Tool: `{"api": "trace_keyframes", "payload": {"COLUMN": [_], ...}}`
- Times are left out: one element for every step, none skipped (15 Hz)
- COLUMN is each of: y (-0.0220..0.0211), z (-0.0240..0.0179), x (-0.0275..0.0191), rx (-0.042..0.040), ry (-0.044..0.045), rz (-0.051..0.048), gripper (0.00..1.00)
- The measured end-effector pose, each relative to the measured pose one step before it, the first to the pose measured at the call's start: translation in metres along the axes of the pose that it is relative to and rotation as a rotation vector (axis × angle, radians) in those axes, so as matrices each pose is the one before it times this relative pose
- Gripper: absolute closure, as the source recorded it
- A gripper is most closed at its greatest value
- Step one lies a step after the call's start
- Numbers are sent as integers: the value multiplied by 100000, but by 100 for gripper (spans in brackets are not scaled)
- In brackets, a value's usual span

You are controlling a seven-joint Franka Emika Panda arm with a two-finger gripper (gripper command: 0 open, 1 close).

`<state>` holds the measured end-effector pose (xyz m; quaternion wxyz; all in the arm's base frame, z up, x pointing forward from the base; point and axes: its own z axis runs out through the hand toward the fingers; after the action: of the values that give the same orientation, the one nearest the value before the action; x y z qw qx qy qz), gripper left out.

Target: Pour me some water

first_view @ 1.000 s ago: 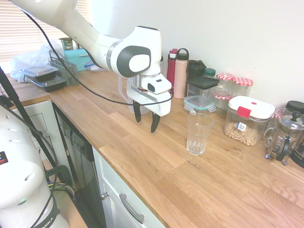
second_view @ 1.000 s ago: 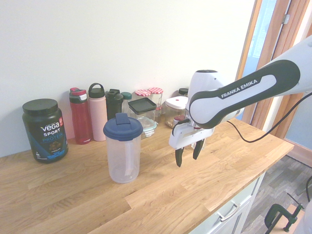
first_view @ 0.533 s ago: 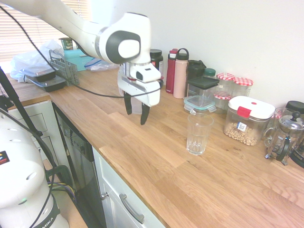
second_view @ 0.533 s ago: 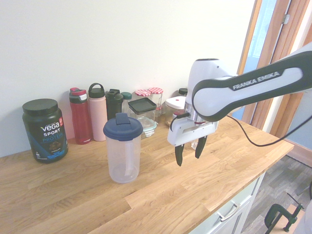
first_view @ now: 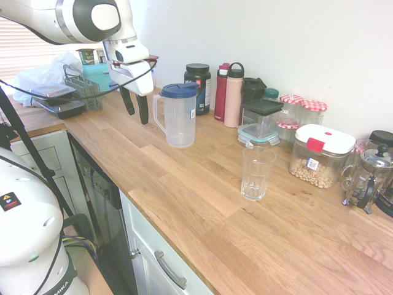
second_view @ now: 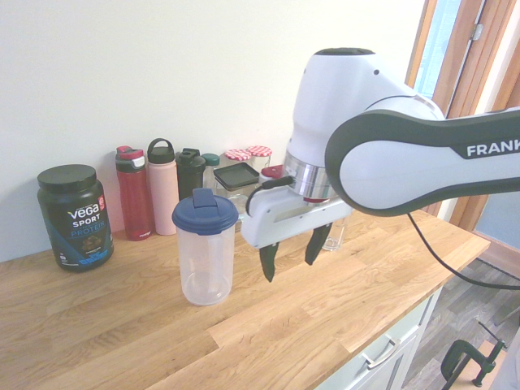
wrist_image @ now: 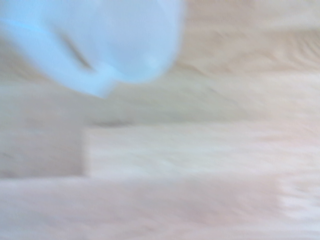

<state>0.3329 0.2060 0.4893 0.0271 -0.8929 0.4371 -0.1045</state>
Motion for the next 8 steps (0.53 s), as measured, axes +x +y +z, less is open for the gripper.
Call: {"api": "trace_keyframes", "payload": {"y": [-1349,-1390,-1354,-1221,-1075,-1073,-916,-820], "z": [170,425,508,451,394,342,368,387], "x": [-722,-545,-298,78,394,351,329,195], "rx": [1427,1083,894,732,47,-152,129,69], "ry": [1536,1927,2147,1901,1295,1141,1419,1434], "rz": [380,348,643,1199,1265,1035,1036,1661], "gripper": [0,0,0,0,0,0,0,0]}}
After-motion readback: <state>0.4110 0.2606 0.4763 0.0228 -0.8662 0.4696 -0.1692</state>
